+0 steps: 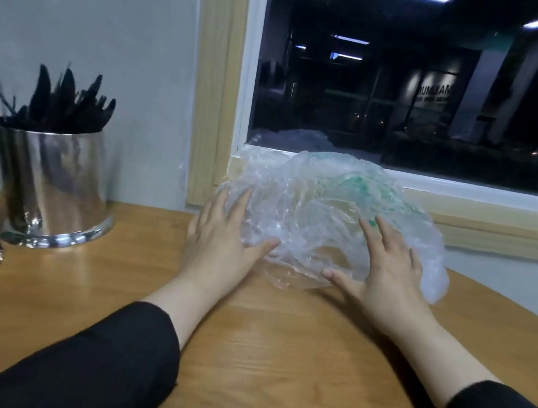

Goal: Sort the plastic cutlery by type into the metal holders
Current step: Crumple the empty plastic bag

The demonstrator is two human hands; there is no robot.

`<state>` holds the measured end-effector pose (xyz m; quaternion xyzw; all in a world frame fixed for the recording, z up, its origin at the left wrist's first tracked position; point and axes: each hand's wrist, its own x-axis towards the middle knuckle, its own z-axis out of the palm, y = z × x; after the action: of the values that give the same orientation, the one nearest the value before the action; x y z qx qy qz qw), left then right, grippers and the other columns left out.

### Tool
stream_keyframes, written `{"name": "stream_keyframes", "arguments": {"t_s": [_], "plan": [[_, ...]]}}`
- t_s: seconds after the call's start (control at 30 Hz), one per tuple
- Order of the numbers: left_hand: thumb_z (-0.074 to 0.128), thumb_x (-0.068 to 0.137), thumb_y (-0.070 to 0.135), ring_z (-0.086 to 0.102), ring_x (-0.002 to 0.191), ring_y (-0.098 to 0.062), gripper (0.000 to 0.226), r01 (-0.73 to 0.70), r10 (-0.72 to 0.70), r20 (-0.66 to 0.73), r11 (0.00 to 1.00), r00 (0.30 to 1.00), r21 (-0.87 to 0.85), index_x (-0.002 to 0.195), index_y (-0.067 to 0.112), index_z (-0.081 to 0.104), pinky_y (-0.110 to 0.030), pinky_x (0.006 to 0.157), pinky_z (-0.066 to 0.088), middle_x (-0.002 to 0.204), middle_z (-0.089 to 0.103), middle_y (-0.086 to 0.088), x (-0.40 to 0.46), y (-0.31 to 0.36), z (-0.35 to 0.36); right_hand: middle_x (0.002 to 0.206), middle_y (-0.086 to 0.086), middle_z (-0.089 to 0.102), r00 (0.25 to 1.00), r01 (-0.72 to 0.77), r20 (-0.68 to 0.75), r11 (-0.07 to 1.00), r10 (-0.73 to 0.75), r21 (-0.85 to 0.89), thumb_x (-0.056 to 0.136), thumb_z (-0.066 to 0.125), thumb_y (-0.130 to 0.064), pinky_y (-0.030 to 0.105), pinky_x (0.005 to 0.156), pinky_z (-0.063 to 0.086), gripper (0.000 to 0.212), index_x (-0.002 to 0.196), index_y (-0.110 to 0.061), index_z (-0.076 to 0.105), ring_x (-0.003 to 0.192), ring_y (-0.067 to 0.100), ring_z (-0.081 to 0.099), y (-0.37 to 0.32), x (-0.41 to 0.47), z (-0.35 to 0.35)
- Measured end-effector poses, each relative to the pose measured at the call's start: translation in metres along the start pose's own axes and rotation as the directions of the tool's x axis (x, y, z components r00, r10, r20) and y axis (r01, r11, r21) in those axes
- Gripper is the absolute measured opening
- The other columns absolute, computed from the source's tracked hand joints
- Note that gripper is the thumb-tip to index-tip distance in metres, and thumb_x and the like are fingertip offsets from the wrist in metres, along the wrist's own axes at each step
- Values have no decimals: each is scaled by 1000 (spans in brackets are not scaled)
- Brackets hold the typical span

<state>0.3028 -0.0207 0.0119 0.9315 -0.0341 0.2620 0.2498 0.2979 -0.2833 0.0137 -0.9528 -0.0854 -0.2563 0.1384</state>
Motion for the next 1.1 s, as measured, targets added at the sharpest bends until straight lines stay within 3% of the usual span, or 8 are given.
{"name": "stream_keyframes", "arguments": {"t_s": [0.17, 0.3, 0.43, 0.5, 0.63, 0.83, 0.97, 1.1], "plan": [[37, 86, 86, -1, 158, -24, 86, 79, -87, 135, 995, 987, 63, 159, 45, 20, -53, 124, 6, 172, 1, -1, 42, 2, 36, 169, -6, -1, 976, -109, 195, 993, 100, 39, 63, 27, -99, 64, 120, 10, 108, 156, -45, 12, 155, 22, 3, 21, 29, 21], [30, 80, 91, 35, 148, -24, 93, 152, -104, 243, 970, 965, -188, 148, 30, 47, -54, 119, 29, 161, 39, 0, 51, 13, 53, 168, -6, 14, 944, -71, 328, 993, 35, 99, 62, 10, -100, 59, 119, 21, 116, 156, -34, 28, 154, 17, 13, 26, 41, 34], [46, 86, 79, 22, 154, -22, 89, 200, -73, 268, 853, 961, -483, 160, 37, 19, -39, 121, 24, 167, 26, 4, 32, 34, 49, 155, -7, 42, 917, 92, 362, 971, -169, 221, 94, 28, -70, 51, 114, 33, 63, 133, -30, 57, 144, 14, 35, 9, 31, 38], [53, 84, 75, 22, 154, -22, 94, 240, -90, 283, 795, 955, -558, 161, 40, 12, -30, 112, 25, 168, 21, 4, 20, 44, 43, 119, -8, 62, 902, 179, 320, 926, -289, 332, 103, 36, -52, 46, 102, 44, 38, 104, -24, 62, 116, 12, 55, -8, 17, 34], [72, 87, 56, 50, 136, -17, 81, 278, -159, 245, 753, 956, -596, 155, 38, 32, -35, 112, 41, 149, 52, 6, -7, 51, 35, 101, -10, 63, 853, 244, 310, 846, -419, 474, 104, 46, -38, 38, 95, 47, 23, 102, -24, 64, 98, 6, 60, -40, -24, 14], [65, 87, 9, 67, 86, -21, 16, 234, -111, 253, 815, 961, -530, 101, 11, 73, -29, 76, 51, 94, 75, -7, -77, 53, -9, 137, -2, 50, 900, 378, -310, 902, -306, 208, 77, 59, -77, 44, 109, 35, 74, 131, -27, 54, 130, 19, 47, -37, -80, -49], [66, 89, 7, 63, 75, -16, 10, 213, 48, 424, 810, 905, -546, 94, 1, 72, -29, 69, 46, 89, 76, -17, -148, 75, -50, 169, -6, 6, 923, 375, 97, 927, -373, -2, 69, 28, -98, 46, 124, 9, 104, 155, -41, 23, 156, 20, 0, -32, -115, -92], [62, 86, -7, 60, 63, -1, 19, 200, -94, 189, 704, 977, -681, 94, 10, 69, -17, 60, 48, 77, 68, 3, -214, 116, -87, 124, -31, 56, 814, 138, 466, 895, -347, 425, 78, 46, -79, 10, 95, 36, 43, 116, -58, 47, 116, -5, 55, -41, -180, -128]]}}
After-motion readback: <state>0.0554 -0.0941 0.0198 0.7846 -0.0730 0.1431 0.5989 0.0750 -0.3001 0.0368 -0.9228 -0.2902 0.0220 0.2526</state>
